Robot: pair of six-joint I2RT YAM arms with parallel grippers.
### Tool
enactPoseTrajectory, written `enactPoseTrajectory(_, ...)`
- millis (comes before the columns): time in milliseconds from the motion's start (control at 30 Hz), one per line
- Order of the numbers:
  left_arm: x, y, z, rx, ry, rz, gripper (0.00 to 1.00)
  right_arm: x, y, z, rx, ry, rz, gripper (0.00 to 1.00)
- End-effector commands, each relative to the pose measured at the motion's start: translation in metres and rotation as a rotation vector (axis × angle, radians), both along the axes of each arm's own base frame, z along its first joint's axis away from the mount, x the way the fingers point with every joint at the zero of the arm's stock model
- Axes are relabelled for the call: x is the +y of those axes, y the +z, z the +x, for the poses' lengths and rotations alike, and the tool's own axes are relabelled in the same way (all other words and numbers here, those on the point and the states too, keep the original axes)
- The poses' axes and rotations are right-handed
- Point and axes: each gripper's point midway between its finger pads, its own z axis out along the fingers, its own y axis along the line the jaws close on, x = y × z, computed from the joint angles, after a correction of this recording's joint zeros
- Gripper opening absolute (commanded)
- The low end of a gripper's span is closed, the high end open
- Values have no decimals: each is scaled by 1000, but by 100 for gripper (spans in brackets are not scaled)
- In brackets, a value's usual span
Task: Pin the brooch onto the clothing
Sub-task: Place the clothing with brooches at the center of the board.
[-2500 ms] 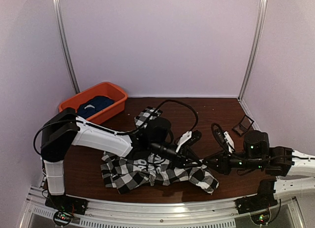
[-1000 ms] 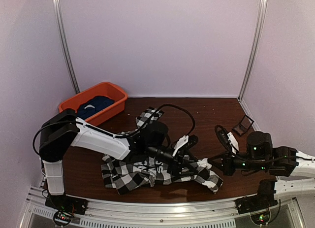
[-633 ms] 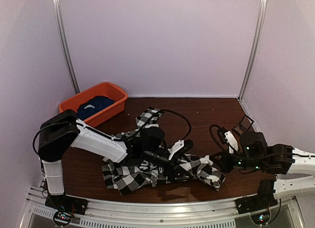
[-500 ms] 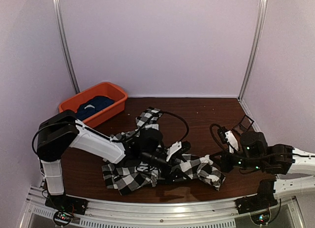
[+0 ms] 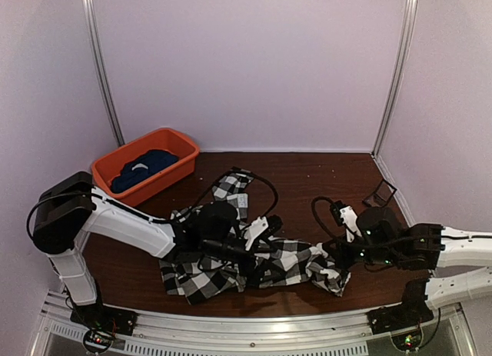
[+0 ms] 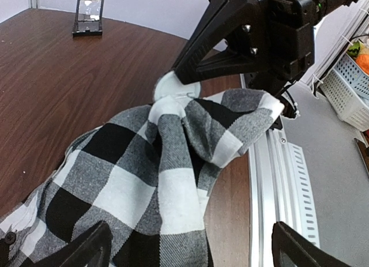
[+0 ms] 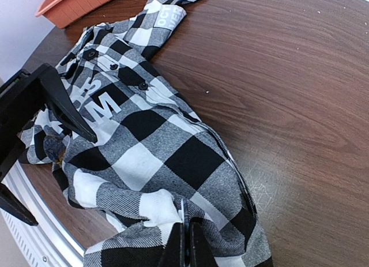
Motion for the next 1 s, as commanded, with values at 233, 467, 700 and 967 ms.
enactPoseTrajectory(233,-9,9,16,-33,49,-23,98,-10,20,5,-56,-50,12,0)
enactPoseTrajectory(467,-11,10,19,-18,53,-24,98,-20,18,2,-58,-79,47,0)
enactPoseTrajectory(700,-7,10,18,-6,61,-24,98,-19,18,2,-52,-67,12,0)
enactPoseTrajectory(967,-3,7,19,-9,75,-18,98,-12,12,1,-32,-45,18,1)
